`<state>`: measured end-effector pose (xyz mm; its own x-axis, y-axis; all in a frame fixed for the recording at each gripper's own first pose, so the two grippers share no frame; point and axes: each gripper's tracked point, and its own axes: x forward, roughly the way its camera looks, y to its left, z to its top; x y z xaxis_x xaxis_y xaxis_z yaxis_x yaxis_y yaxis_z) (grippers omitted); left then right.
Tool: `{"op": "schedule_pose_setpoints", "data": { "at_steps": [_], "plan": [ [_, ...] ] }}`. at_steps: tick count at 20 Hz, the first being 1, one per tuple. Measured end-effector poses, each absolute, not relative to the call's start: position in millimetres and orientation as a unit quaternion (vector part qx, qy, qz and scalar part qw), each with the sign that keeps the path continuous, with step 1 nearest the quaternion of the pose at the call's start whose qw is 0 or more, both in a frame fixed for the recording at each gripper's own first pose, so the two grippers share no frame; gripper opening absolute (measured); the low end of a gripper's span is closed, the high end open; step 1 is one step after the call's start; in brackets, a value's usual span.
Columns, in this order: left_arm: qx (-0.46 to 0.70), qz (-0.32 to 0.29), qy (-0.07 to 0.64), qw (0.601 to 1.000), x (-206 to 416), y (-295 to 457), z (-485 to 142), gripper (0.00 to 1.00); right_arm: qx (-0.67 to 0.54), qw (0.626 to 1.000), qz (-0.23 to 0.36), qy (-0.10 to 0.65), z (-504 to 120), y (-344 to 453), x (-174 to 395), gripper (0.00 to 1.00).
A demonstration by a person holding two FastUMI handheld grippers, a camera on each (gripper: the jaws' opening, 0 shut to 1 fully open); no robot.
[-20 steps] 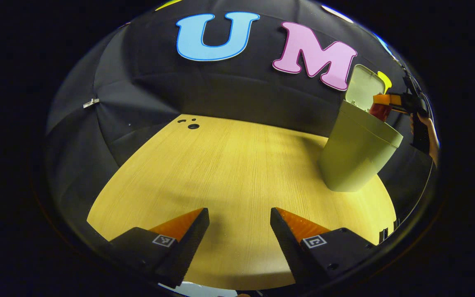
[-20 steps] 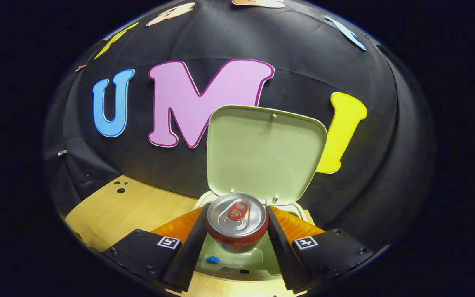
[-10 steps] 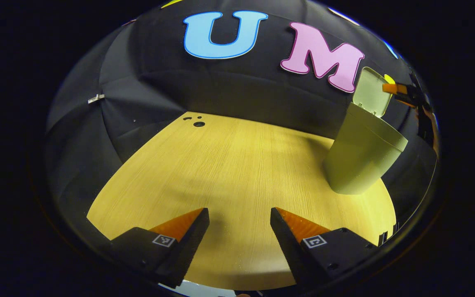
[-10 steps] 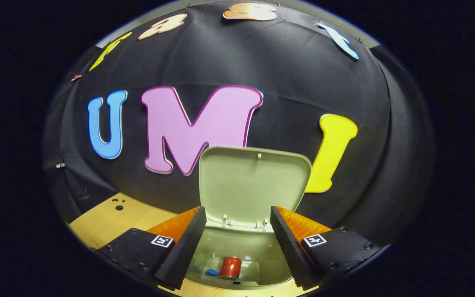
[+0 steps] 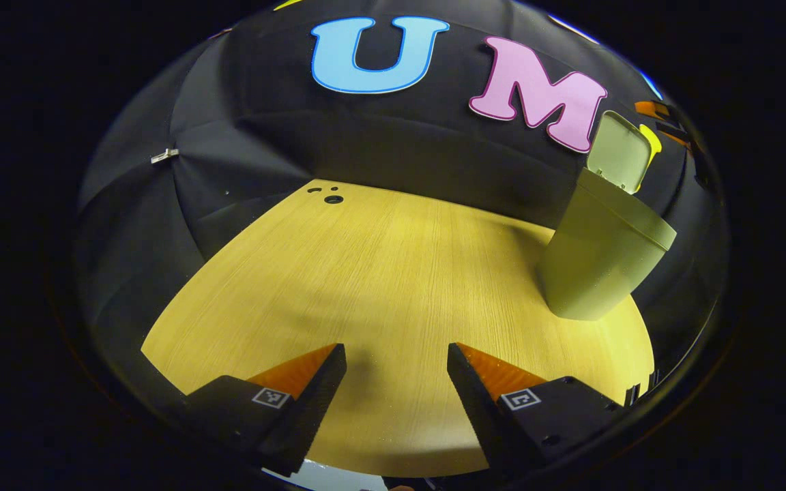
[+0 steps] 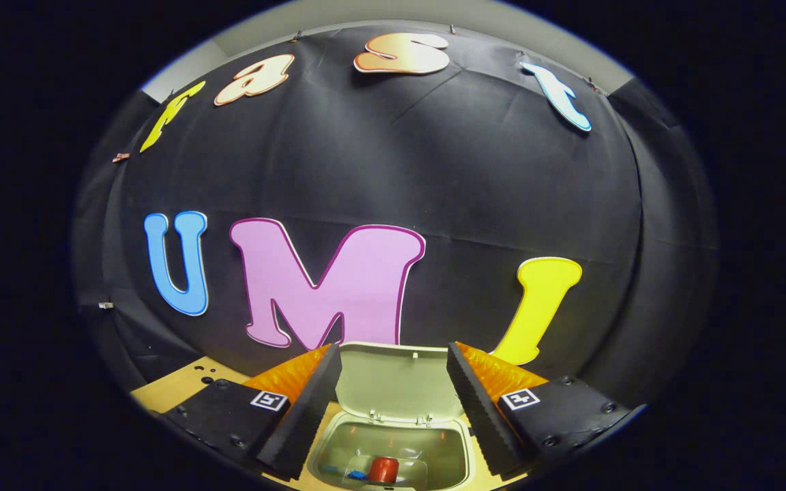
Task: Press the lid of the desktop garbage bin to open it, pick up the crumpled paper on the desktop and throw it into the bin, then pick up the pop can on the desktop and drop it into the bin, and finally close the garbage bin lid.
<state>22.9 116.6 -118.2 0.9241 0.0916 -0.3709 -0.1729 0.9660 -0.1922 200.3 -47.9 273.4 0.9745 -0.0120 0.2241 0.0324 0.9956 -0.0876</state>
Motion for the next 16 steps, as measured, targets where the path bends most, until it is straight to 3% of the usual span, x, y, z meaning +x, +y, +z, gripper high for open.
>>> {"op": "schedule_pose_setpoints", "data": {
  "at_steps": [4,11,16],
  "plan": [
    [-0.116,0.081,0.184,0.973,14,122,-123,0.96,-0.022,0.992,-0.018,-0.125,297,-52,217,0.97],
    [-0.132,0.121,0.191,0.965,-9,132,-133,0.96,-0.003,0.996,-0.02,-0.083,274,-56,270,0.97],
    [-0.139,0.156,0.2,0.957,-25,129,-139,0.96,0.02,0.994,-0.019,-0.102,278,-57,291,0.96]
  ]
}}
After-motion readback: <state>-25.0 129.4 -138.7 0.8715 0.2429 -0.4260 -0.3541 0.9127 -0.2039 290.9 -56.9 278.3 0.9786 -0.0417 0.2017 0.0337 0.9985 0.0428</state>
